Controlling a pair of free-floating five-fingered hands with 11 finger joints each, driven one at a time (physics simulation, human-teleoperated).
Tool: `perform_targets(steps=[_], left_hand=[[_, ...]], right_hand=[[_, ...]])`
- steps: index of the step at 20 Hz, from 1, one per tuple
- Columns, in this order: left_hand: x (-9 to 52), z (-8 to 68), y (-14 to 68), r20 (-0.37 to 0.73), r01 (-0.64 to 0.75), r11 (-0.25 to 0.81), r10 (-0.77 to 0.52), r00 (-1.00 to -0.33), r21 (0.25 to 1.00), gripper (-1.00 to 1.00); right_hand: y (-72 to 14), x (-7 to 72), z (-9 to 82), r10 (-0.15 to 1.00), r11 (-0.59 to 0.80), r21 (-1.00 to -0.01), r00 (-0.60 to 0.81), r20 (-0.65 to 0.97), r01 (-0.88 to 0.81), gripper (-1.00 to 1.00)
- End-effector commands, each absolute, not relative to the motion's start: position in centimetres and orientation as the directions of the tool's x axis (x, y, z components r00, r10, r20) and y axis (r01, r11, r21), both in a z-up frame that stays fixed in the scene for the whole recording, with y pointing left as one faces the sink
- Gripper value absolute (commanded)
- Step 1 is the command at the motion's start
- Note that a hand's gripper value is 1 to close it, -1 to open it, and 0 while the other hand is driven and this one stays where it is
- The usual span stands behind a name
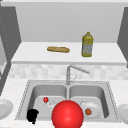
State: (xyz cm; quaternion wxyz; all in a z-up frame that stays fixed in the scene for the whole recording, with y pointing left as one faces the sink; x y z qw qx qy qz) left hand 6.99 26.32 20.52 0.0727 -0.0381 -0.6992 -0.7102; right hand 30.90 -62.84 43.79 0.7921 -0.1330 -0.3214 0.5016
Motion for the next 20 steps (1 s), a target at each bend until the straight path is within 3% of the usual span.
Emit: perform_targets(steps=[1,10,20], left_hand=[[7.0,20.5,26.3,0.156,0.156,-0.012,-0.05,-0.987,0.988,0.0],[7.0,20.5,26.3,0.156,0.156,-0.012,-0.05,-0.987,0.988,0.0],[7.0,20.5,26.3,0.156,0.156,-0.012,-0.05,-0.987,0.988,0.0]], right_hand=[[-62.4,30.1,46.9,0.877,0.464,-0.514,0.292,0.383,-0.721,-1.0],[-60.8,27.4,53.7,0.871,0.471,-0.488,0.299,0.39,-0.735,-1.0],[-55.9,22.0,54.4,0.871,0.483,-0.587,0.293,0.394,-0.649,-1.0]])
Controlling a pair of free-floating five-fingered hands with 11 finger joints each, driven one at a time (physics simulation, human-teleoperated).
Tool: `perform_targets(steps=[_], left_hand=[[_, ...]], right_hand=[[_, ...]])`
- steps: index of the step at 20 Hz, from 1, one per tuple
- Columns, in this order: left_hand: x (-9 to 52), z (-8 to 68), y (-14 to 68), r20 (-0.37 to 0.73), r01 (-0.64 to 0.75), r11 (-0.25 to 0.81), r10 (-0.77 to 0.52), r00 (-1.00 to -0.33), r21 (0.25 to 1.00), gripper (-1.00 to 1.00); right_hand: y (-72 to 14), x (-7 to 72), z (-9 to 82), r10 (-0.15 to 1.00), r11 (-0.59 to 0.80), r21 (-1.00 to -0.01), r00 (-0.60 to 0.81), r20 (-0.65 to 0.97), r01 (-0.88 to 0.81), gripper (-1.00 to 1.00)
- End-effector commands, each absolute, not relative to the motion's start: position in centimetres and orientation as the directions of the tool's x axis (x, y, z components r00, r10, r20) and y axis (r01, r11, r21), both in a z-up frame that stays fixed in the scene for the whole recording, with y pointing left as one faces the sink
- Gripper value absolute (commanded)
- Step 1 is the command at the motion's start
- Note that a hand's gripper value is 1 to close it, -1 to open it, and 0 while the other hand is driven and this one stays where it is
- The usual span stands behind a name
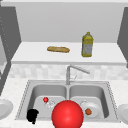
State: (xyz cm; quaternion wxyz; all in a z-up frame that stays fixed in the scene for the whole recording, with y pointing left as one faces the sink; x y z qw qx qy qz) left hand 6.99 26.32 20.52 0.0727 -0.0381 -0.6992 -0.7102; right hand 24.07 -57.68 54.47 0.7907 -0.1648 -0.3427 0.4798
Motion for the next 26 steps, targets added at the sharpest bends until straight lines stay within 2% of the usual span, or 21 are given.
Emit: perform_targets(steps=[1,5,12,20,26], left_hand=[[7.0,20.5,26.3,0.156,0.156,-0.012,-0.05,-0.987,0.988,0.0],[7.0,20.5,26.3,0.156,0.156,-0.012,-0.05,-0.987,0.988,0.0],[7.0,20.5,26.3,0.156,0.156,-0.012,-0.05,-0.987,0.988,0.0],[7.0,20.5,26.3,0.156,0.156,-0.012,-0.05,-0.987,0.988,0.0],[7.0,20.5,26.3,0.156,0.156,-0.012,-0.05,-0.987,0.988,0.0]], right_hand=[[-55.6,21.6,54.5,0.87,0.487,-0.596,0.3,0.391,-0.639,-1.0],[-53.8,20.6,55.9,0.869,0.494,-0.633,0.32,0.377,-0.597,-1.0],[-50.3,19.8,57.2,0.91,0.394,-0.732,0.35,0.223,-0.556,-1.0],[-45.7,21.1,57.5,0.943,0.25,-0.761,0.329,0.051,-0.599,-1.0],[-44.0,22.6,57.4,0.919,0.238,-0.778,0.395,-0.014,-0.581,-1.0]])
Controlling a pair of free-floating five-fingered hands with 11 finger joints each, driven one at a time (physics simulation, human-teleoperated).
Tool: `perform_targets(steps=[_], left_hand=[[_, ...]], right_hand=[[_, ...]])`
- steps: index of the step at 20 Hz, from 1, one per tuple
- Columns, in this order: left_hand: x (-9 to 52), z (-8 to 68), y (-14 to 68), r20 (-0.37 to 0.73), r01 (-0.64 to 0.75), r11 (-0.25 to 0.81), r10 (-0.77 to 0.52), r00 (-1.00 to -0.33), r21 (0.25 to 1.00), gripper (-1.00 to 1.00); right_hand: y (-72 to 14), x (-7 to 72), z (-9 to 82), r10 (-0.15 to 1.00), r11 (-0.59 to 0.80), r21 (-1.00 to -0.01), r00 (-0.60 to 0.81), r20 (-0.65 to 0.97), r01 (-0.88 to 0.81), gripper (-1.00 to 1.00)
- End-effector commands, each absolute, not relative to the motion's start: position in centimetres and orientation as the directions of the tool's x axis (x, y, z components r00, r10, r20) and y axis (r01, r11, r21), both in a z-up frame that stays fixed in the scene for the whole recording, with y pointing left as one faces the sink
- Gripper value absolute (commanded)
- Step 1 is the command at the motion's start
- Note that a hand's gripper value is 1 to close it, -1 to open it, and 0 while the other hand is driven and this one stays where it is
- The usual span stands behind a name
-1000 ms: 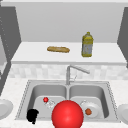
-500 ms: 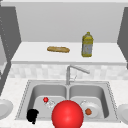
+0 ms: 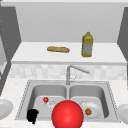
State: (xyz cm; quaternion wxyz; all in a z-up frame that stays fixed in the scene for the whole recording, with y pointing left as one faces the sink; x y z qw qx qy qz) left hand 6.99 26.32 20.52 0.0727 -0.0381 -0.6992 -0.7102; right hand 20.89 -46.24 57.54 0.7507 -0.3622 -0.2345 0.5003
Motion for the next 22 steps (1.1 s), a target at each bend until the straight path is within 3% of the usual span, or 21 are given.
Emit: perform_targets(steps=[1,22], left_hand=[[7.0,20.5,26.3,0.156,0.156,-0.012,-0.05,-0.987,0.988,0.0],[7.0,20.5,26.3,0.156,0.156,-0.012,-0.05,-0.987,0.988,0.0]], right_hand=[[-44.0,22.9,57.3,0.909,0.245,-0.78,0.415,-0.021,-0.576,-1.0],[-42.2,29.1,57.4,0.71,0.254,-0.774,0.655,-0.259,-0.581,-1.0]])
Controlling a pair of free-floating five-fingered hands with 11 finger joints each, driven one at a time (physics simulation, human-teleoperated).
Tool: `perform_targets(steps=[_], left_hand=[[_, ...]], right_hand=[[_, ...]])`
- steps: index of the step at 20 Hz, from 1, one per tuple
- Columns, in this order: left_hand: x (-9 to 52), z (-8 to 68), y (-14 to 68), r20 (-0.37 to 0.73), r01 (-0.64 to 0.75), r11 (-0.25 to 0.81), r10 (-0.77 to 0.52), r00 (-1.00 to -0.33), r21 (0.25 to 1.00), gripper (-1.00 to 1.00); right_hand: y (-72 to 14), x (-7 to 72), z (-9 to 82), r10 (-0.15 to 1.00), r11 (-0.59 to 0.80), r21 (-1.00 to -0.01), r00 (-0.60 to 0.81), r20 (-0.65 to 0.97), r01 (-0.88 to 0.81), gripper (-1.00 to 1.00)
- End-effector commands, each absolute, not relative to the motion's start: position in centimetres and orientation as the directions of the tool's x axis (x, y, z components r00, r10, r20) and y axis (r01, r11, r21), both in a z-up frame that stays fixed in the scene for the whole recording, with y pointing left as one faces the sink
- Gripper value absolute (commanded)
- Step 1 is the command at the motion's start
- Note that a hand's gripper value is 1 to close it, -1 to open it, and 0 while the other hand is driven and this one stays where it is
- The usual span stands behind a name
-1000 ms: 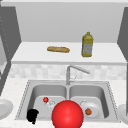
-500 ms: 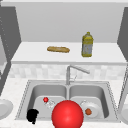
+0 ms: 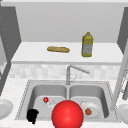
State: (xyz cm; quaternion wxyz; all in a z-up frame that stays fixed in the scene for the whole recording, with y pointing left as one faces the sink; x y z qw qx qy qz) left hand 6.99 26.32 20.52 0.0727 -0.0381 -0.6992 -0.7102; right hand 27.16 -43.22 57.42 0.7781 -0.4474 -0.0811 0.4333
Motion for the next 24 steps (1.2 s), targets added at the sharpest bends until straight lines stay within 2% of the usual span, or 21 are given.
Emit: perform_targets(steps=[1,24], left_hand=[[7.0,20.5,26.3,0.156,0.156,-0.012,-0.05,-0.987,0.988,0.0],[7.0,20.5,26.3,0.156,0.156,-0.012,-0.05,-0.987,0.988,0.0]], right_hand=[[-42.0,29.4,57.4,0.698,0.25,-0.774,0.662,-0.272,-0.581,-1.0],[-38.8,33.1,57.2,0.453,0.244,-0.762,0.765,-0.457,-0.599,-1.0]])
